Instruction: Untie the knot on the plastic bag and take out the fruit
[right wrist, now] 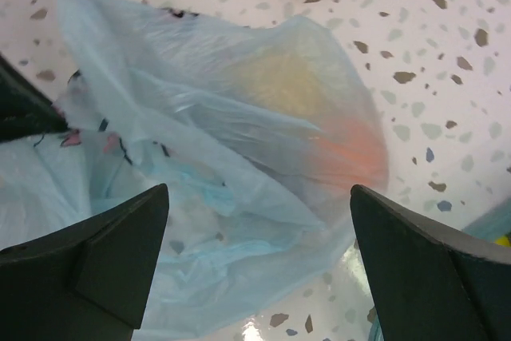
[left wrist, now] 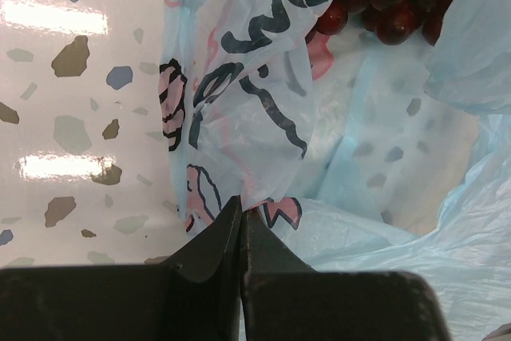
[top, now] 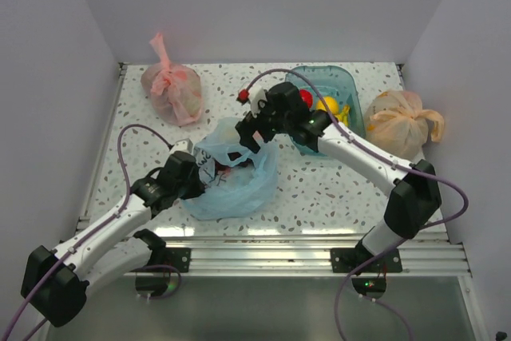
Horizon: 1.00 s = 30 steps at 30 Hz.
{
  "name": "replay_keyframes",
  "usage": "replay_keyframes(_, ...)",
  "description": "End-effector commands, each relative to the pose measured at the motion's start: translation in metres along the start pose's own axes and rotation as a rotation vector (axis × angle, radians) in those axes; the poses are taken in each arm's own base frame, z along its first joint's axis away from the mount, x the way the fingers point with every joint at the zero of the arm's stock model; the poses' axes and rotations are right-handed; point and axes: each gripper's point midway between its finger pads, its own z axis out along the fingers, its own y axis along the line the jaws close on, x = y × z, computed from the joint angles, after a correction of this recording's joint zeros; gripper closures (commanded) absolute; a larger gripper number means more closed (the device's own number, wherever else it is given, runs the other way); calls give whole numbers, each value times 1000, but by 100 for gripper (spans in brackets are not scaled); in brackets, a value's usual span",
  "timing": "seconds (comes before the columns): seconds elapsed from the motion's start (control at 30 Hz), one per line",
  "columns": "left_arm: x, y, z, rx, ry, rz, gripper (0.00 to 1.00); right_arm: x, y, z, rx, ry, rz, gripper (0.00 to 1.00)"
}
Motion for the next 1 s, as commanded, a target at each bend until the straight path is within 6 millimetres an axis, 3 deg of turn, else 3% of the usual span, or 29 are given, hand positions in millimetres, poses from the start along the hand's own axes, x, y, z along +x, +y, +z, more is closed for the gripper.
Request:
replay_keyframes(0.0, -6, 1, 4, -3, -36, 1, 98, 2, 20, 2, -68, 46, -201, 1)
replay_keyframes(0.17, -6, 0, 3, 1, -40, -9, 98, 23, 51, 36, -121, 166, -358, 1)
replay_keyframes(0.23, -5, 2, 3, -3, -38, -9, 98, 26, 50, 46, -113, 182, -365, 1)
replay_keyframes(0.27, -4, 2, 4, -5, -38, -8, 98, 23, 46, 52, -93, 176, -367, 1)
replay_keyframes(0.3, -5, 2, 3, -3, -38, -9, 98, 34, 39, 63, -58, 215, -368, 1)
replay_keyframes(0.37, -4, 3, 4, -3, -36, -10, 98, 33, 25, 74, 8, 220, -375, 1)
replay_keyframes(0.43, -3, 2, 3, 1, -34, -11, 98, 45, 12, 89, 59, 252, -379, 1)
replay_keyframes(0.57, -4, 2, 3, 0, -36, -13, 98, 23, -22, 102, 189, 138, -242, 2)
replay_keyframes(0.67, -3, 3, 4, -3, -36, -11, 98, 17, -47, 106, 224, 122, -129, 11)
replay_keyframes(0.8, -3, 3, 5, -1, -38, -9, 98, 22, -60, 112, 242, 152, -98, 49)
replay_keyframes(0.83, -3, 2, 6, 0, -39, -9, 98, 22, -58, 112, 230, 156, -98, 71)
replay_keyframes(0.9, -4, 2, 7, -3, -40, -9, 98, 9, -44, 103, 174, 133, -103, 96)
replay_keyframes(0.97, -4, 2, 8, -3, -45, -11, 99, -3, -29, 94, 151, 109, -127, 100)
